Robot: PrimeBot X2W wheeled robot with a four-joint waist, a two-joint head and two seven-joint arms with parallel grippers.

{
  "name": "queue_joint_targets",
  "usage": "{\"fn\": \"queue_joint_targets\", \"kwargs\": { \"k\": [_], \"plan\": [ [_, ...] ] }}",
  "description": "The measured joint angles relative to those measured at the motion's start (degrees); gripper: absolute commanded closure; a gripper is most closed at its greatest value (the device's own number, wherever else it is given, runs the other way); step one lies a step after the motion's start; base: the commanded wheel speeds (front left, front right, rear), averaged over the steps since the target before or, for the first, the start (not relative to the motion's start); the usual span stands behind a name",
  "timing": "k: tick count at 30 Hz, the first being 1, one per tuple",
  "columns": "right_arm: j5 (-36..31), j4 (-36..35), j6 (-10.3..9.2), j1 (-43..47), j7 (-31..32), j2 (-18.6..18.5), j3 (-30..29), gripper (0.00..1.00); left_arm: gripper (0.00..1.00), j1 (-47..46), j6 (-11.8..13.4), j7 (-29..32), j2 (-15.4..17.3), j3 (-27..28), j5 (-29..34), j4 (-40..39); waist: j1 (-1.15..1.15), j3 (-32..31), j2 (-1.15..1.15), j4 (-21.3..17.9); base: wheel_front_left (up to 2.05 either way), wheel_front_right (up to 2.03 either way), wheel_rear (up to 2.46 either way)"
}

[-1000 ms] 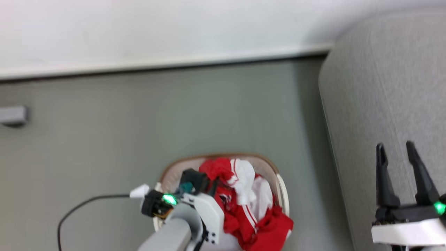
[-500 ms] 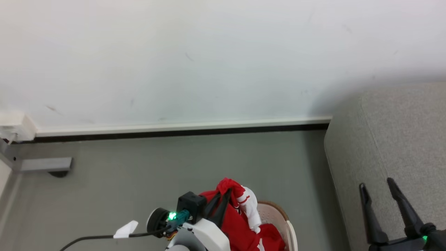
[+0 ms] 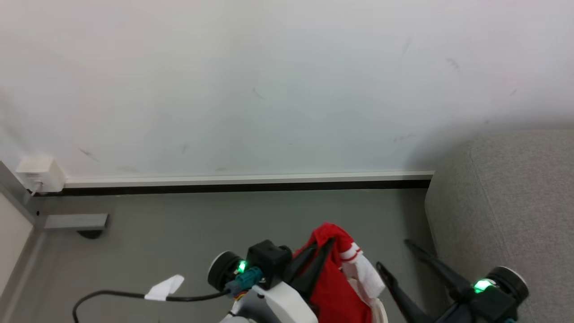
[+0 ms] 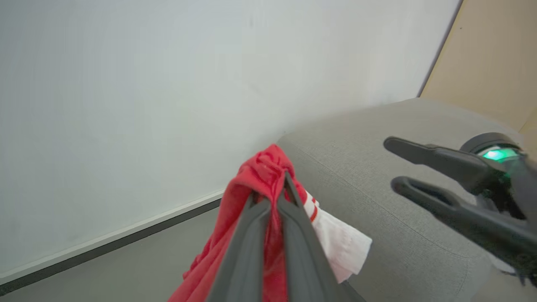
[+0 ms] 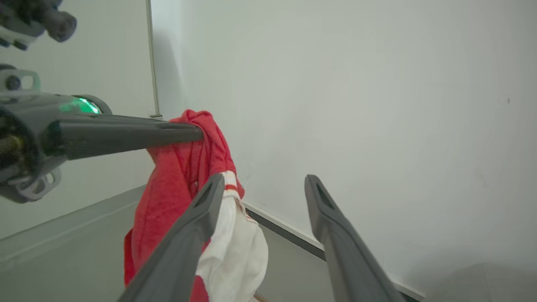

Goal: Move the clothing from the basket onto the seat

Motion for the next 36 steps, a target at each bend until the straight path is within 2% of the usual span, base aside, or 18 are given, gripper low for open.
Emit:
{"fn": "queue_joint_targets", "kwargs": {
  "k": [6,12,13,14,15,20,22,23,30,36],
  "plan": [
    [4.14,4.25,0.0,-6.6,0.04,-2.25,10.69,0.0,1.0,-0.4,-1.34,2.54,-0.08,-2.31,0.0,-3.22,0.0,0.21,0.0,0.66,0.0,0.0,0.0],
    [8.82,8.73,0.0,-10.48,0.46,-2.1,15.75,0.0,1.0,-0.75,-2.82,3.88,-0.77,-4.14,-0.1,-5.53,0.0,0.45,0.0,1.01,0.0,0.0,0.0],
    [9.77,9.17,0.0,-10.93,0.46,-2.05,16.75,0.32,1.0,-0.75,-2.94,3.88,-0.83,-4.32,-0.14,-5.66,0.0,0.5,0.0,1.06,0.0,0.0,0.0],
    [10.63,9.64,0.0,-11.38,0.46,-1.92,17.47,0.78,1.0,-0.75,-3.04,3.86,-0.9,-4.34,-0.27,-5.76,0.0,0.54,0.0,1.09,0.0,0.0,0.0],
    [11.83,10.03,0.0,-11.78,0.46,-1.74,18.15,1.0,1.0,-0.78,-3.1,3.83,-0.91,-4.41,-0.34,-5.72,0.0,0.58,0.0,1.1,0.0,0.0,0.0],
    [15.22,11.02,0.0,-13.1,0.34,-1.34,17.89,1.0,1.0,-0.9,-2.86,2.69,-0.8,-4.42,-0.16,-4.69,0.0,0.67,0.0,0.86,0.0,0.0,0.0],
    [15.75,10.72,0.0,-13.28,0.19,-1.04,16.02,1.0,0.59,-0.91,-2.75,1.79,-0.62,-4.27,0.1,-3.89,0.01,0.75,0.0,0.44,0.0,0.0,0.0],
    [15.84,10.47,0.0,-13.28,0.19,-0.87,14.8,1.0,0.0,-0.9,-2.61,1.45,-0.42,-4.47,0.44,-3.44,0.01,0.79,0.0,0.16,0.0,0.0,0.0],
    [15.37,7.06,0.0,-12.3,0.13,-1.58,6.61,1.0,0.0,-1.2,-2.85,-0.81,-0.16,-4.59,1.15,-0.69,0.01,1.94,0.0,-3.1,0.0,0.0,0.0],
    [15.24,3.77,0.0,-10.77,0.13,-2.69,1.88,1.0,0.0,-2.03,-3.25,-3.25,-0.73,-4.64,1.69,1.72,0.01,3.01,0.0,-8.09,0.0,0.0,0.0]
  ]
}}
